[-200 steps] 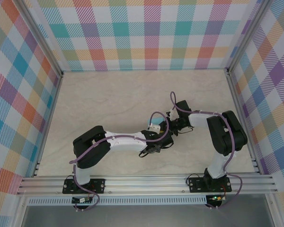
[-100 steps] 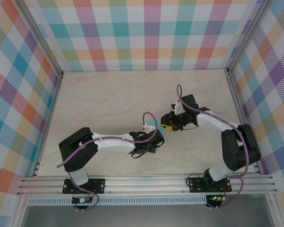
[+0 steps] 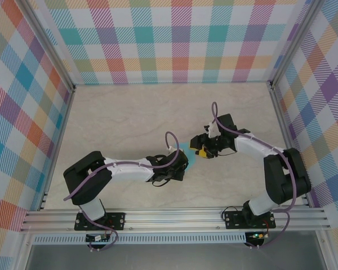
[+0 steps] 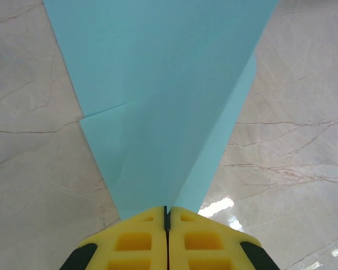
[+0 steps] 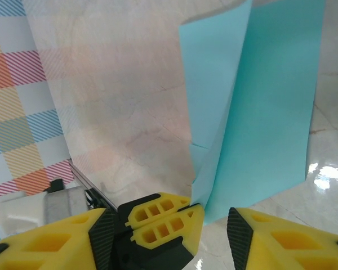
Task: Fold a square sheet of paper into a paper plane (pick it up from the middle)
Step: Fourth fold the wing at the center of the table.
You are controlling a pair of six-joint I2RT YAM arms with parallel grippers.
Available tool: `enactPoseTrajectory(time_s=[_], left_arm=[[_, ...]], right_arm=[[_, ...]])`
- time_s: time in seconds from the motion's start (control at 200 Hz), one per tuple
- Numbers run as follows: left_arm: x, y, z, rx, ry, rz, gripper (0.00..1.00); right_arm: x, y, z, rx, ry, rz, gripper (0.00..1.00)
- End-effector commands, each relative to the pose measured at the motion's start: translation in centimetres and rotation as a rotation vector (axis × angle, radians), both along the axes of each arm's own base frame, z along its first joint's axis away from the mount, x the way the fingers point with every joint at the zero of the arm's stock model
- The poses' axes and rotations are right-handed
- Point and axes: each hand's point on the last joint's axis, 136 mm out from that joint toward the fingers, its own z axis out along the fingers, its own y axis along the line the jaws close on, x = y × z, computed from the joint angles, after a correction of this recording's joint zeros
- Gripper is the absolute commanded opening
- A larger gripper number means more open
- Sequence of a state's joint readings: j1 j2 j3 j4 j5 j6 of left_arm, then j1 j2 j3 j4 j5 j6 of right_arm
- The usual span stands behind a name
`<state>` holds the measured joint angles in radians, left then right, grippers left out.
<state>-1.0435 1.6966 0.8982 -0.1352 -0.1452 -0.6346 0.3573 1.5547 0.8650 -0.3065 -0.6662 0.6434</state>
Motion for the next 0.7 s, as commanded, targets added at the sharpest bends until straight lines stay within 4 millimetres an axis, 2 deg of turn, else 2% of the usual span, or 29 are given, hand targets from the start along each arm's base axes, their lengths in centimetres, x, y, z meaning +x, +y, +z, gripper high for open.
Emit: enactPoseTrajectory(time_s=[0.0,0.08,0.17,0.465,0.59,0.695], left_arm=[[0.4,-0.4,1.0,-0.016,-0.014,-0.014,0.06],[0.4,-0.3,0.9,-0.008,-0.014,-0.017,0.06],[0.4,-0.3,1.1,-0.001,-0.019,-0.02,0.07],[0.6,0.2,1.6,0.092,-0.068,-0.002,0.2],[0.5,-0.3,1.8,0.102,-0.082,-0.003,0.24],[0.2,0.5,1.4,0.158,-0.078,0.016,0.26]], right_arm=[[0.3,1.2,-0.5,0.006,0.032,0.018,0.6],[0.5,1.7,-1.3,-0.008,0.052,0.024,0.6],[0.6,2.6,-1.8,-0.003,0.07,0.048,0.56],[0.5,3.3,-3.1,-0.013,0.104,0.065,0.3],[0.3,3.2,-3.3,-0.016,0.11,0.067,0.28],[0.3,3.1,-3.3,-0.019,0.11,0.067,0.27]])
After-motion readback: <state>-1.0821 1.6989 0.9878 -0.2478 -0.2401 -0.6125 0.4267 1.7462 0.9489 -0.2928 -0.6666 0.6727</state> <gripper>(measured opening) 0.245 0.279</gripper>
